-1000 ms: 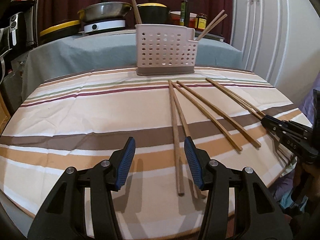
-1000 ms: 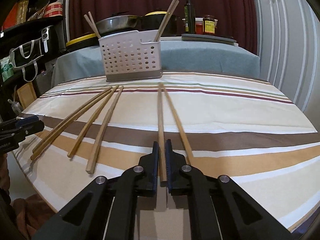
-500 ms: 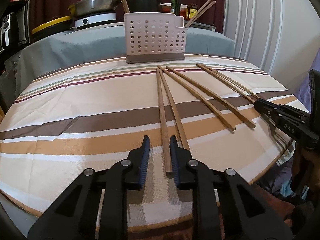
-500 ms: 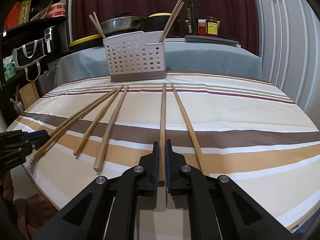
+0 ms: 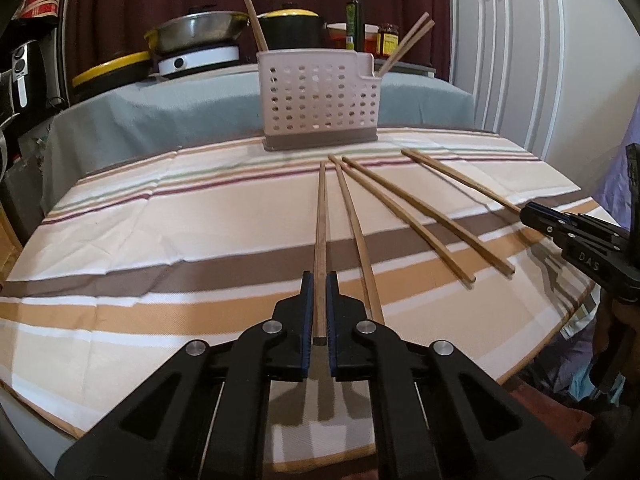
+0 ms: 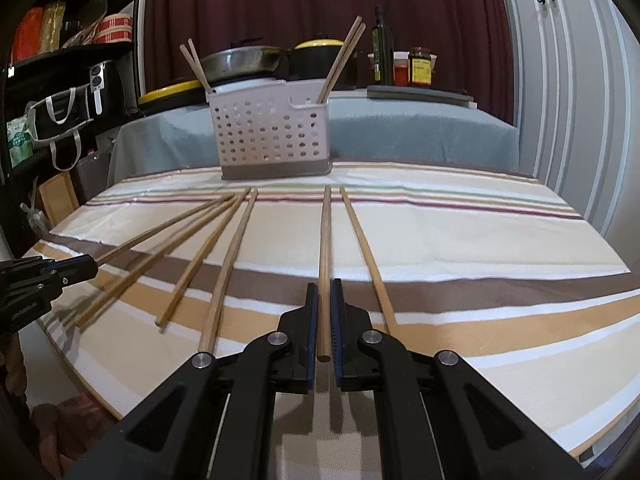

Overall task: Organize utensils
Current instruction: 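Grasp a chopstick with the right gripper while the left gripper grasps another, then lift the chopstick upright over the white holder with the left gripper while the right gripper does likewise, then open the left gripper to drop the chopstick in the holder while the right gripper releases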

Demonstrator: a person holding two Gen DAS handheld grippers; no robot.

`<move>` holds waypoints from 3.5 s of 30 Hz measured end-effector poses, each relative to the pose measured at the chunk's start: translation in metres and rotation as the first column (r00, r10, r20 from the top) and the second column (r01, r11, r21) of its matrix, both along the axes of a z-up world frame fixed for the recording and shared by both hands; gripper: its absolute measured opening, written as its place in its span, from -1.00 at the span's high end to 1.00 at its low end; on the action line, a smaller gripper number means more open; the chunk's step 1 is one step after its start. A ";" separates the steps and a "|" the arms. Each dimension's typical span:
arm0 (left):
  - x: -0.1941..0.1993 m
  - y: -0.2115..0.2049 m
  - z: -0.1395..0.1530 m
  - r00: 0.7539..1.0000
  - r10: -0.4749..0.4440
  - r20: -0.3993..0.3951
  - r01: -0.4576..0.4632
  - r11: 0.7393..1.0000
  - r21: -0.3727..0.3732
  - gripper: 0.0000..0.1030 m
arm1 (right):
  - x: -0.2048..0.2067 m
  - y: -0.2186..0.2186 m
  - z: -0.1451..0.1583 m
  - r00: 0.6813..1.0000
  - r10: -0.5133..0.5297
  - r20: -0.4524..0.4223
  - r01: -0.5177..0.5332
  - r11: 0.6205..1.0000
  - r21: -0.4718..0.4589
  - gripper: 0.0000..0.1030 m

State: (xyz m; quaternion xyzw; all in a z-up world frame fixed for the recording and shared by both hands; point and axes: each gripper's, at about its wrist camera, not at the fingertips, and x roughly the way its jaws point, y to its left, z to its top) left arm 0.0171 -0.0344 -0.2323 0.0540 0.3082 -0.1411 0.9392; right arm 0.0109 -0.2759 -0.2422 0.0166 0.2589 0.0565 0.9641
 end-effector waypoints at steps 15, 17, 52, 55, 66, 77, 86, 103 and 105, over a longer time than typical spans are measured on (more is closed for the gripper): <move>-0.006 0.017 0.055 0.990 0.044 0.135 -0.038 0.998 -0.045 0.87 | -0.014 0.000 0.056 0.991 -0.015 0.134 0.014 1.000 0.012 0.87; -0.008 0.018 0.065 0.986 0.048 0.157 -0.040 0.998 -0.053 0.87 | -0.016 -0.001 0.065 0.988 -0.015 0.154 0.013 1.000 0.013 0.87; 0.039 0.030 0.149 0.956 0.149 0.252 -0.127 0.986 -0.105 0.87 | 0.038 0.010 0.138 0.962 -0.014 0.272 0.015 1.000 -0.001 0.87; 0.050 0.032 0.150 0.960 0.150 0.235 -0.124 0.985 -0.122 0.87 | 0.046 0.009 0.140 0.962 -0.013 0.271 0.011 1.000 0.010 0.87; 0.076 0.020 0.195 0.954 0.098 0.283 -0.058 0.988 -0.145 0.87 | 0.069 0.009 0.180 0.942 0.031 0.334 -0.048 0.998 0.045 0.87; 0.108 -0.002 0.261 0.897 0.074 0.436 -0.008 0.988 -0.151 0.87 | 0.104 0.015 0.243 0.866 0.075 0.495 -0.107 0.994 0.037 0.87; 0.162 -0.018 0.264 0.904 0.067 0.422 -0.012 0.991 -0.133 0.87 | 0.153 0.018 0.247 0.866 0.075 0.494 -0.111 0.993 0.043 0.87; 0.215 -0.022 0.197 0.962 0.059 0.265 -0.038 0.996 -0.083 0.85 | 0.212 0.019 0.177 0.944 0.077 0.322 -0.104 0.992 0.066 0.87; 0.214 -0.023 0.195 0.961 0.055 0.270 -0.035 0.996 -0.077 0.83 | 0.212 0.019 0.177 0.944 0.076 0.321 -0.102 0.993 0.065 0.86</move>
